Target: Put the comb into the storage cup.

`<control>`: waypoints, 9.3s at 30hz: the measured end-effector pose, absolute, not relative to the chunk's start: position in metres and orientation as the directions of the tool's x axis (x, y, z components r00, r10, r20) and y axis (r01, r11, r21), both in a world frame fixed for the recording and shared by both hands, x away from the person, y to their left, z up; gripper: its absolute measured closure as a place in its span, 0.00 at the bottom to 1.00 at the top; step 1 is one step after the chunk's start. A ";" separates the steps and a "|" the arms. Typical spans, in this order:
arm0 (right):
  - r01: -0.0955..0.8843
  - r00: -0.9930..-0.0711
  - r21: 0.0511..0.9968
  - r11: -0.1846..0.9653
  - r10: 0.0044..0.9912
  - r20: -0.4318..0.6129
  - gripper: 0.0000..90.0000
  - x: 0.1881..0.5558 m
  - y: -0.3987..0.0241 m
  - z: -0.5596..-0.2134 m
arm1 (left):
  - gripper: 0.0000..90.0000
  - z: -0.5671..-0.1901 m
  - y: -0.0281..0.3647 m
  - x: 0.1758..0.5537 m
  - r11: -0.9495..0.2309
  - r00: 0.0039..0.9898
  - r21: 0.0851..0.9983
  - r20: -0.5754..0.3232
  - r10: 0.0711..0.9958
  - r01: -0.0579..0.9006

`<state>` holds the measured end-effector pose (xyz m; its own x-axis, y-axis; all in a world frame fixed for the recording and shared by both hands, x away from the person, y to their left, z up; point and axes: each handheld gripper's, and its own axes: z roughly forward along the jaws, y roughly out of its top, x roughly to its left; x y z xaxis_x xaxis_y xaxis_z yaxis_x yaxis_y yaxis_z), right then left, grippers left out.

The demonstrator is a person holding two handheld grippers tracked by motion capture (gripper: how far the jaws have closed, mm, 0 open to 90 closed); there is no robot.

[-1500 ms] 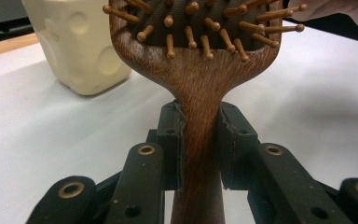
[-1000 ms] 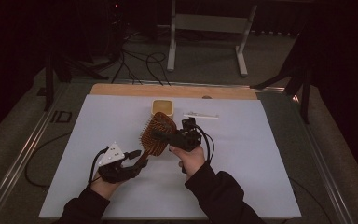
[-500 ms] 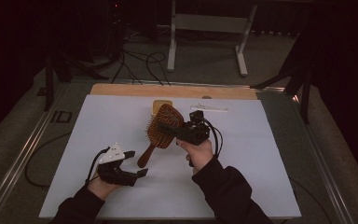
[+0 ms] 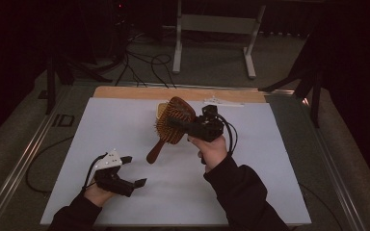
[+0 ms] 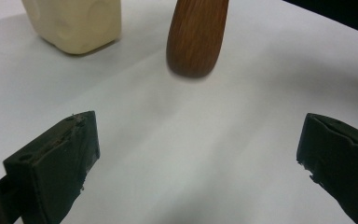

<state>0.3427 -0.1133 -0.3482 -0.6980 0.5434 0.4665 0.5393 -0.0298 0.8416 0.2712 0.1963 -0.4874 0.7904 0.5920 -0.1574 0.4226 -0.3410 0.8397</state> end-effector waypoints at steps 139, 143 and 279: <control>0.606 -0.502 0.793 -0.063 0.743 0.442 0.52 0.483 -0.100 -0.400 | 0.00 -0.499 0.214 0.257 -0.321 0.834 0.884 -0.126 0.537 0.341; 0.604 -0.520 0.796 -0.051 0.732 0.441 0.27 0.484 -0.100 -0.400 | 0.00 -0.499 0.215 0.257 -0.321 0.835 0.884 -0.126 0.536 0.340; 0.431 -0.676 0.859 0.275 0.729 0.106 0.09 0.269 -0.285 -0.500 | 0.00 -0.498 0.217 0.252 -0.314 0.835 0.888 -0.126 0.536 0.336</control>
